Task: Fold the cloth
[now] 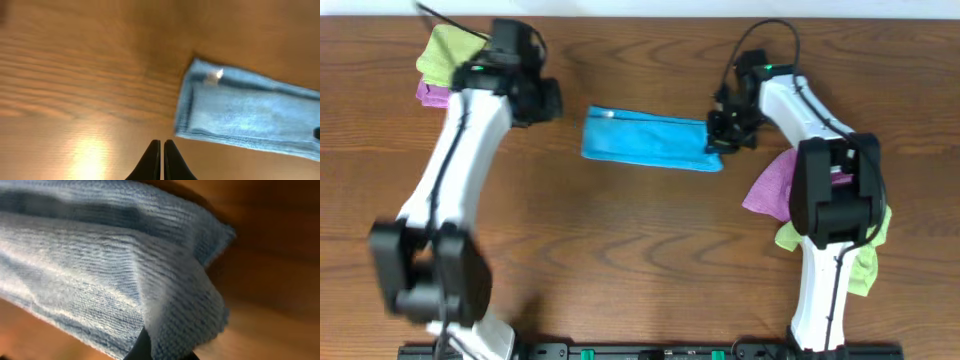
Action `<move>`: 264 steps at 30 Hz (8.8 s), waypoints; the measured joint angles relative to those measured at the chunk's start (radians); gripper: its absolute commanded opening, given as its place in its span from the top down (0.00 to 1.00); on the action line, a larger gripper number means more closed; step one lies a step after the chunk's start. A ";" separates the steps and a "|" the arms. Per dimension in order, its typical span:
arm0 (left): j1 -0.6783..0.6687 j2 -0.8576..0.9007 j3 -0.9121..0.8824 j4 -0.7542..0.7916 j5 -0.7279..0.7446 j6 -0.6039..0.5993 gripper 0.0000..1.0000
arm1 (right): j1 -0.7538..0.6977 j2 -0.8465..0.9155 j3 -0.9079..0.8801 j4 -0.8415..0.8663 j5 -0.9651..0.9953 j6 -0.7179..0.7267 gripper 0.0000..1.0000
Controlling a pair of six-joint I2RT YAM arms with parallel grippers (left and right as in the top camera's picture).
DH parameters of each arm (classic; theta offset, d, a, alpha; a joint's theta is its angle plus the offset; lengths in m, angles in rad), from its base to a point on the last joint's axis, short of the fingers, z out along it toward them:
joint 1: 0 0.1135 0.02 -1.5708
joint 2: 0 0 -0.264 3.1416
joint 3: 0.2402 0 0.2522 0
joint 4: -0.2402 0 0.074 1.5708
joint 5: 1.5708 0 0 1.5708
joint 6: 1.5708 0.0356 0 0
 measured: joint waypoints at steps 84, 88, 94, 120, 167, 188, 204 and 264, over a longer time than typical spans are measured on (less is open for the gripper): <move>0.011 -0.416 -0.080 -0.181 0.014 0.029 0.23 | 0.421 -0.156 0.103 0.059 0.201 0.015 0.98; 0.011 -0.410 -0.267 -0.042 0.116 0.023 0.12 | 0.343 -0.177 0.117 0.038 0.221 0.015 0.99; 0.011 -0.406 -0.558 0.254 0.306 -0.033 0.08 | 0.303 -0.149 0.117 0.035 0.223 0.015 0.98; -0.053 -0.219 -1.011 0.993 0.499 -0.364 0.05 | 0.288 0.021 0.117 0.092 0.193 0.015 0.98; 0.080 -0.051 -0.791 1.192 0.608 -0.533 0.94 | 0.193 0.080 0.348 -0.263 -0.007 -0.056 0.98; 0.562 0.144 -0.192 1.249 0.502 -0.760 0.94 | 0.216 -0.068 0.369 -0.317 0.044 -0.090 0.98; 0.552 0.559 0.182 1.145 0.587 -0.698 0.94 | 0.283 -0.068 0.369 -0.340 0.042 -0.092 0.98; 0.576 0.272 0.189 0.200 0.519 -0.270 0.04 | 0.299 -0.068 0.369 -0.294 0.046 -0.136 0.50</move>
